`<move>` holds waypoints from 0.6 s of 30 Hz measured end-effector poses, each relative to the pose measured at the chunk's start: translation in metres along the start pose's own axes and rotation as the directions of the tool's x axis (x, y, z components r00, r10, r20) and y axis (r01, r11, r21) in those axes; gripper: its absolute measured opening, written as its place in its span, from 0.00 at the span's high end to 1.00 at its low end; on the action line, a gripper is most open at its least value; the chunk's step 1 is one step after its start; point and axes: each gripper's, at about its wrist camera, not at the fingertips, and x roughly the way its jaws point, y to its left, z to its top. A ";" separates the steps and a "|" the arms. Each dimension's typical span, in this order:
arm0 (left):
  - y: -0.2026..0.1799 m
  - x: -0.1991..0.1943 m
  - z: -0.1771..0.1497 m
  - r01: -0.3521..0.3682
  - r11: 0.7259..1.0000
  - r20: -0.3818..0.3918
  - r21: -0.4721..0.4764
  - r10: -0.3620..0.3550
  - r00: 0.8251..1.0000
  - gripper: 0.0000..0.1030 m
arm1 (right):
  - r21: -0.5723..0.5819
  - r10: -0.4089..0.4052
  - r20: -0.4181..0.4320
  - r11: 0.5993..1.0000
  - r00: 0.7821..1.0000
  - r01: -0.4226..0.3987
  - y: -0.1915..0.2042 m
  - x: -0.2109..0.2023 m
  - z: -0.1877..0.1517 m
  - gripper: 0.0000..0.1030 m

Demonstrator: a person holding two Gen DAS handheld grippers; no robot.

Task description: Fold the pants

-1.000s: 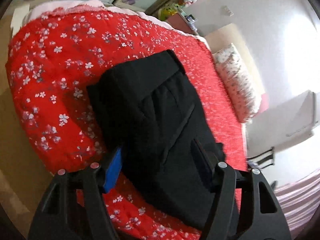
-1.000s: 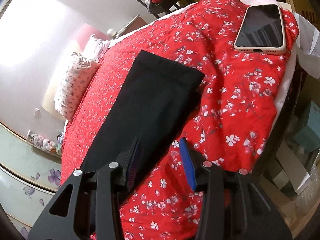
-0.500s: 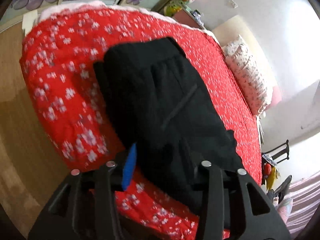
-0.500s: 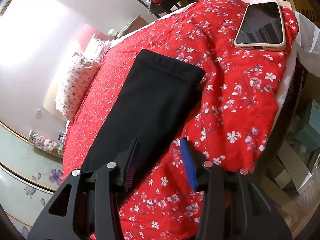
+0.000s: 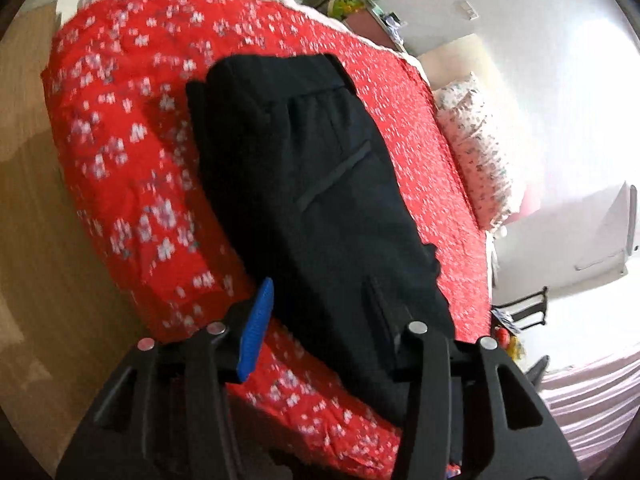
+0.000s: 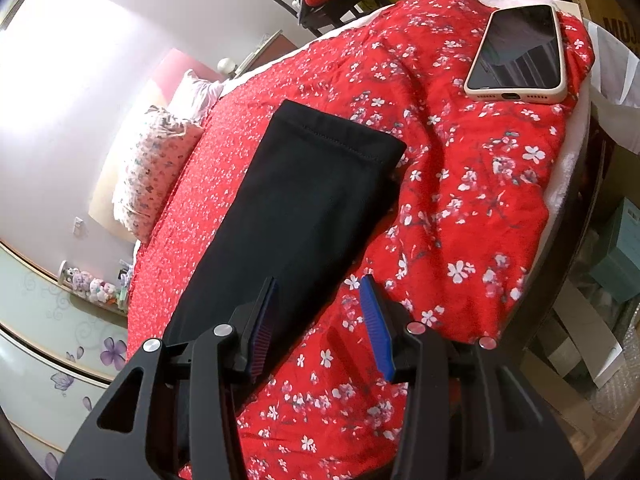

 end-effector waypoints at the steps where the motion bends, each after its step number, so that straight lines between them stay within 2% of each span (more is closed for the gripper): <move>1: 0.001 0.000 -0.002 0.013 1.000 0.001 -0.013 -0.013 1.000 0.56 | -0.001 -0.001 -0.001 1.000 1.000 0.001 0.000 0.000 0.000 0.57; 8: -0.005 0.019 0.001 0.044 0.999 -0.024 -0.010 -0.044 0.999 0.56 | -0.008 0.004 -0.003 1.000 1.000 -0.004 0.007 0.000 0.001 0.57; 11: -0.002 0.029 0.010 0.083 0.995 -0.023 -0.058 -0.085 0.996 0.56 | 0.001 0.003 -0.001 1.000 1.000 -0.003 0.005 -0.001 0.002 0.57; 12: -0.001 0.030 0.012 0.088 0.994 -0.013 -0.071 -0.090 0.996 0.64 | 0.002 0.002 0.000 1.000 1.000 -0.002 0.004 -0.001 0.002 0.57; 13: -0.001 0.031 0.013 0.086 0.994 0.000 -0.071 -0.086 0.996 0.80 | 0.001 0.001 0.002 1.000 1.000 -0.001 0.003 -0.002 0.002 0.57; 14: -0.001 0.032 0.016 0.076 0.995 0.008 -0.064 -0.075 0.997 0.87 | -0.001 -0.002 0.003 1.000 1.000 0.002 0.003 -0.002 0.001 0.57; 15: 0.000 0.033 0.018 0.079 0.995 0.016 -0.056 -0.078 0.997 0.92 | -0.001 -0.002 0.004 1.000 1.000 0.002 0.002 -0.003 0.001 0.57; 18: 0.004 0.035 0.020 0.088 0.994 0.036 -0.058 -0.086 0.996 0.94 | 0.000 -0.001 0.008 1.000 1.000 0.001 0.002 -0.005 -0.001 0.57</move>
